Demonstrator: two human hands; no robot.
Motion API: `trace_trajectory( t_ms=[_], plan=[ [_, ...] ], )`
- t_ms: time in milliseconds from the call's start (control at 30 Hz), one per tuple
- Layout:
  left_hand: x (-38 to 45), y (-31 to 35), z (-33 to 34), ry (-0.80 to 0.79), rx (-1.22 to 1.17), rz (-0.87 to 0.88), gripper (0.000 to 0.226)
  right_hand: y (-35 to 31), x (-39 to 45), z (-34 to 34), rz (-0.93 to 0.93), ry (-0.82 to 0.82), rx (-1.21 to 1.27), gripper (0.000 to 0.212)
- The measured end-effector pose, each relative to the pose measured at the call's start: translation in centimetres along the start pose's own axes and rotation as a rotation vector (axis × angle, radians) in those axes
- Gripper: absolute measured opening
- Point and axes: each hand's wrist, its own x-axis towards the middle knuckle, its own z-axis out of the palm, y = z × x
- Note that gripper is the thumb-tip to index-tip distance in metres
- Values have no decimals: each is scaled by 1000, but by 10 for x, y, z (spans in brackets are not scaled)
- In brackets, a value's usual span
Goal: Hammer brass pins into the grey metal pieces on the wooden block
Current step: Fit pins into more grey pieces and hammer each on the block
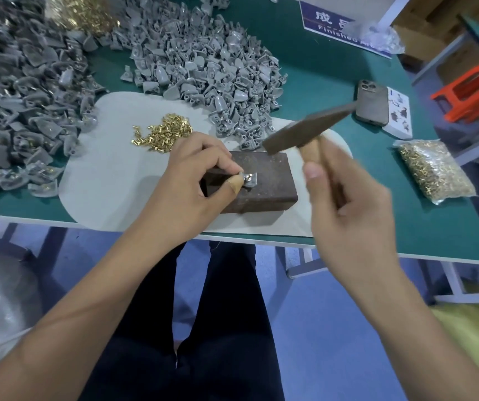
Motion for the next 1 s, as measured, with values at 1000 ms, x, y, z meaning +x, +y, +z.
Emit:
trace_trajectory(
  t_ms=[1000],
  plan=[
    [1,-1,-1,-20,-5,5,5,1,6,-3,84,-274,-55,31]
  ],
)
